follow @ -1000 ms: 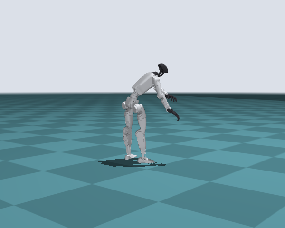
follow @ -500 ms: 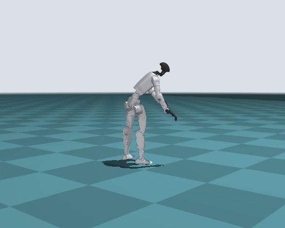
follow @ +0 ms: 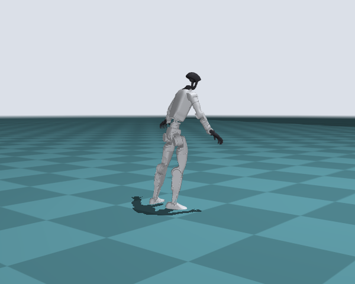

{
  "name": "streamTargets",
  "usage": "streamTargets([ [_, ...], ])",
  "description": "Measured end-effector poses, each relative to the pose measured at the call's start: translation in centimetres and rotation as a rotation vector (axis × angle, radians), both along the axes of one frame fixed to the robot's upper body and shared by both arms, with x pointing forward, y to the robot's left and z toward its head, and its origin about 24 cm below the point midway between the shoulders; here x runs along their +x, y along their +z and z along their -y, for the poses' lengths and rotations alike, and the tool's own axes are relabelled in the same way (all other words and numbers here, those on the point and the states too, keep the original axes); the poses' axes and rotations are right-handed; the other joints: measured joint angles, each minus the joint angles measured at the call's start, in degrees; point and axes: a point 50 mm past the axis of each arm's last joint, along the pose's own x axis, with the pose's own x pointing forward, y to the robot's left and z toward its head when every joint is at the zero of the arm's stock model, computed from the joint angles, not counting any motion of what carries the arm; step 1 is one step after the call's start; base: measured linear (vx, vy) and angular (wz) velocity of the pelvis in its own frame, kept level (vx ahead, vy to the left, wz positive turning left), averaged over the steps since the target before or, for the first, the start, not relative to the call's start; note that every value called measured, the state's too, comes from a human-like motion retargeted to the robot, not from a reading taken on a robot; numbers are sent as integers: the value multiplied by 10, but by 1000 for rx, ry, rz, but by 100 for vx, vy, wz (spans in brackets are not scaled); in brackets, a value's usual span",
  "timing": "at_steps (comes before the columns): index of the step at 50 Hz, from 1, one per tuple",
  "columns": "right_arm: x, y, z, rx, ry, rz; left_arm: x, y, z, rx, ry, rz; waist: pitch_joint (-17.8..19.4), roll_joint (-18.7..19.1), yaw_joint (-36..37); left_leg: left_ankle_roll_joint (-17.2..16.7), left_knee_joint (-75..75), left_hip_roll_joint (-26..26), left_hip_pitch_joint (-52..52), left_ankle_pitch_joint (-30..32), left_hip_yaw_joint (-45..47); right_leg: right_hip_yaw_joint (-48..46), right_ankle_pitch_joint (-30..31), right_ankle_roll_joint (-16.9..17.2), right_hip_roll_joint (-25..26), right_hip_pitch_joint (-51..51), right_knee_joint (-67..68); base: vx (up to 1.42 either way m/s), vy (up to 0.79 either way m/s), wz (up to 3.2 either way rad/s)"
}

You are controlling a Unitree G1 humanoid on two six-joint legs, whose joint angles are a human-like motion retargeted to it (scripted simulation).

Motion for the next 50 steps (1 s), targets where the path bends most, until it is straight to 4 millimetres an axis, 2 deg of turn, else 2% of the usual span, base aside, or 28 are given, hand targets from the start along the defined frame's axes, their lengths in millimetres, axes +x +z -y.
streamTargets([
  [3, 2, 0, -25, 39, 52, -7, 5, -4, 5, 13, -26, -67, -5, -25, -6, 14, 29, 5, -1, -14, 13, 11, 0, 0, 0, 4, 5, -3, 1, -34],
  [5, 4, 1, -42, 58, 87, -11, 26, -12, 17, -4, -111, -102, -5, -41, -14, 23, 46, 8, -4, -23, 17, 14, 1, 0, 0, 6, 5, -9, 2, -20],
  [8, 9, 6, -62, 69, 124, -7, 95, -23, 64, -26, -460, -143, 3, -60, -26, 31, 61, 13, -9, -35, 18, 14, 4, 0, 3, 8, 1, -13, 2, -12],
  [10, 11, 9, -72, 67, 145, 0, 148, -23, 116, 3, -809, -153, 9, -70, -31, 32, 61, 15, -10, -38, 18, 15, 9, 0, 6, 8, -4, -14, 3, -15],
  [12, 14, 11, -78, 59, 161, 9, 194, -10, 184, 49, -1187, -75, 13, -78, -35, 30, 58, 14, -9, -38, 22, 16, 14, 0, 9, 8, -11, -14, 4, -22],
  [13, 15, 12, -80, 53, 168, 14, 210, 2, 221, 65, -1364, 2, 15, -81, -36, 28, 56, 14, -8, -37, 24, 17, 17, 0, 10, 8, -14, -12, 5, -28],
  [14, 15, 12, -81, 43, 176, 17, 221, 16, 257, 73, -1526, 97, 15, -83, -37, 27, 55, 13, -7, -36, 27, 19, 20, 0, 11, 8, -17, -11, 6, -32],
  [16, 17, 13, -82, 26, 194, 15, 226, 47, 322, 83, -1806, 306, 15, -86, -37, 25, 55, 10, -5, -34, 35, 24, 26, 0, 12, 9, -23, -9, 7, -37],
  [18, 17, 15, -80, 43, 200, 18, 218, 76, 366, 164, -2014, 480, 12, -85, -38, 26, 59, 7, -3, -34, 44, 31, 31, 0, 11, 11, -28, -6, 9, -42],
  [19, 17, 15, -78, 51, 201, 26, 213, 86, 376, 250, -2075, 537, 10, -83, -38, 26, 62, 6, -2, -36, 49, 36, 32, 0, 11, 13, -30, -4, 11, -44],
  [20, 16, 16, -75, 56, 203, 36, 208, 94, 381, 348, -2121, 585, 9, -80, -37, 27, 66, 5, 0, -38, 54, 41, 33, 0, 10, 15, -32, -3, 12, -46],
  [21, 16, 16, -73, 57, 203, 45, 207, 94, 376, 442, -2119, 583, 7, -78, -36, 28, 70, 3, 2, -41, 59, 47, 34, 0, 9, 17, -33, -2, 13, -48],
  [23, 16, 15, -66, 52, 194, 53, 209, 86, 353, 548, -2073, 501, 5, -74, -33, 29, 78, 0, 7, -47, 70, 60, 33, 0, 6, 21, -35, -2, 14, -50],
  [25, 16, 14, -59, 36, 171, 45, 214, 64, 312, 515, -1937, 322, 5, -73, -28, 28, 85, -3, 13, -52, 82, 73, 31, 0, 2, 25, -36, -2, 15, -49],
  [27, 16, 9, -53, -21, 151, 23, 218, 40, 257, 342, -1662, 155, 7, -74, -24, 27, 88, -7, 21, -56, 93, 84, 29, 0, -2, 31, -36, -3, 12, -42],
  [28, 16, 7, -49, -44, 133, 22, 217, 31, 228, 272, -1494, 96, 8, -74, -23, 27, 90, -8, 25, -57, 97, 88, 29, 0, -3, 35, -37, -4, 9, -35],
  [30, 13, 0, -42, -70, 93, -6, 208, 16, 183, 166, -1202, 17, 9, -77, -17, 25, 93, -9, 30, -59, 104, 92, 30, 0, -2, 39, -40, -6, 4, -25],
  [32, 10, -6, -36, -98, 72, -38, 204, 7, 169, 114, -1066, -15, 10, -78, -15, 25, 94, -7, 30, -58, 104, 90, 33, 0, 0, 42, -44, -8, -3, -3],
  [33, 9, -9, -33, -108, 63, -50, 205, 4, 173, 101, -1065, -23, 11, -78, -15, 25, 94, -6, 29, -58, 102, 87, 35, 0, 2, 43, -47, -8, -5, 14],
  [35, 6, -14, -30, -112, 45, -73, 212, -2, 199, 83, -1176, -30, 12, -78, -16, 25, 94, -3, 26, -58, 96, 79, 40, 0, 5, 44, -52, -8, -4, 25],
  [39, -1, -24, -27, -108, 24, -115, 220, -3, 299, -45, -1603, 75, 7, -82, -20, 27, 95, -1, 18, -59, 77, 63, 42, 0, 3, 45, -53, -3, 4, 37],
  [41, -3, -26, -28, -103, 31, -124, 213, 9, 348, -161, -1808, 207, 4, -84, -20, 28, 97, -3, 16, -61, 69, 58, 40, 0, -2, 45, -49, 2, 11, 34],
  [43, -4, -27, -30, -97, 45, -128, 202, 24, 381, -295, -1951, 349, 1, -86, -17, 29, 100, -5, 16, -64, 64, 55, 36, 0, -9, 46, -42, 4, 13, 25],
  [45, -4, -26, -31, -95, 58, -135, 193, 34, 393, -390, -2003, 445, -3, -88, -11, 31, 104, -8, 16, -67, 60, 54, 31, 0, -16, 46, -33, 5, 14, 16],
  [46, -4, -26, -31, -100, 60, -141, 191, 34, 391, -395, -1992, 457, -5, -88, -6, 33, 106, -9, 17, -68, 59, 55, 29, 0, -19, 47, -30, 5, 13, 10],
  [48, -4, -25, -29, -67, 44, -155, 188, 29, 378, -378, -1946, 451, -11, -86, 5, 37, 111, -11, 17, -72, 57, 55, 24, 0, -25, 47, -23, 5, 11, 9],
  [50, -5, -26, -25, -54, 20, -146, 185, 18, 350, -316, -1849, 407, -16, -83, 17, 43, 113, -14, 20, -74, 53, 53, 19, 0, -31, 50, -17, 5, 9, 12],
])
